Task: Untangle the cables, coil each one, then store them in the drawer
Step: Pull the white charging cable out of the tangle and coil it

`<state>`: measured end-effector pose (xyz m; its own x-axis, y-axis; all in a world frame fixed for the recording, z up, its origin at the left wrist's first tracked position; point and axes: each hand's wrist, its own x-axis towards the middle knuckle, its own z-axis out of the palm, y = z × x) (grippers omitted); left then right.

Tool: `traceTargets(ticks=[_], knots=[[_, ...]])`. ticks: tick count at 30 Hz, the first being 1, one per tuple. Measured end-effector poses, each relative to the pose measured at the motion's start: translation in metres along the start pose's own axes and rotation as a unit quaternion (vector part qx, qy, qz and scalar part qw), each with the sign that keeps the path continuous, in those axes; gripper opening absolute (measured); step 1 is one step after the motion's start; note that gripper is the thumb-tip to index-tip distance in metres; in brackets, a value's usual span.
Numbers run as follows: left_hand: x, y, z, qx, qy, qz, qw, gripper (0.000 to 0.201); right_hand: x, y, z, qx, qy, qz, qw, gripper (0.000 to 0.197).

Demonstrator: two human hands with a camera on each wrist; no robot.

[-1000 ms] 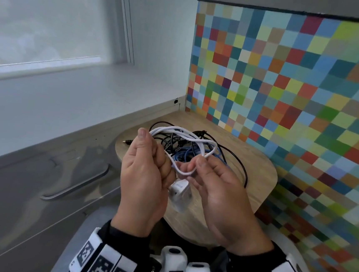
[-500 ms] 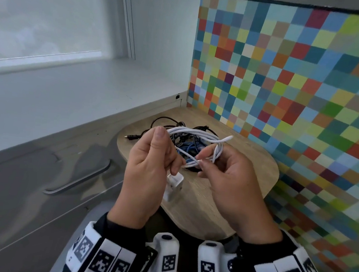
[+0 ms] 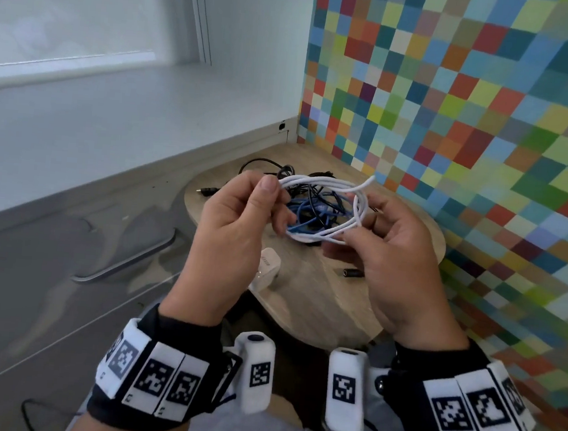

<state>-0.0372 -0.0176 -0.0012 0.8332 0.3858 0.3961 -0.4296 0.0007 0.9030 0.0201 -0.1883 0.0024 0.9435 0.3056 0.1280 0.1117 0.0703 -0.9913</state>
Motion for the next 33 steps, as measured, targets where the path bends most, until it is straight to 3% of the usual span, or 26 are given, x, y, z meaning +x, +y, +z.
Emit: traceTargets(ticks=[8, 13, 15, 17, 19, 22, 26, 28, 33], knots=[[0.0, 0.022, -0.01, 0.005, -0.068, -0.06, 0.996, 0.025, -0.011, 0.002, 0.002, -0.002, 0.055, -0.047, 0.997, 0.05], [-0.005, 0.037, -0.016, 0.12, -0.14, 0.005, 0.983, 0.037, -0.017, -0.008, 0.001, -0.034, 0.012, -0.068, 0.997, 0.056], [-0.007, 0.04, -0.017, 0.18, -0.133, 0.036, 0.974, 0.036, -0.019, -0.013, -0.002, -0.037, -0.008, -0.072, 0.997, 0.05], [-0.005, 0.037, -0.016, 0.19, -0.072, 0.047, 0.978, 0.04, -0.019, -0.014, -0.007, -0.029, -0.017, -0.077, 0.996, 0.036], [-0.003, 0.033, -0.015, 0.073, 0.004, 0.004, 0.997, 0.044, -0.018, -0.014, -0.011, -0.007, -0.025, -0.09, 0.996, 0.02], [-0.001, 0.031, -0.012, -0.12, 0.069, -0.076, 0.987, 0.043, -0.017, -0.011, -0.013, -0.037, -0.016, -0.1, 0.994, 0.015], [-0.004, 0.037, 0.005, -0.227, 0.077, -0.111, 0.965, 0.047, -0.017, 0.007, -0.002, -0.209, 0.012, -0.119, 0.971, 0.022], [-0.006, 0.038, 0.015, -0.248, 0.071, -0.109, 0.96, 0.047, -0.018, 0.015, 0.006, -0.238, 0.034, -0.136, 0.961, 0.022], [-0.01, 0.029, 0.03, -0.282, 0.059, -0.097, 0.953, 0.044, -0.022, 0.015, 0.02, -0.074, 0.004, -0.097, 0.993, 0.017]])
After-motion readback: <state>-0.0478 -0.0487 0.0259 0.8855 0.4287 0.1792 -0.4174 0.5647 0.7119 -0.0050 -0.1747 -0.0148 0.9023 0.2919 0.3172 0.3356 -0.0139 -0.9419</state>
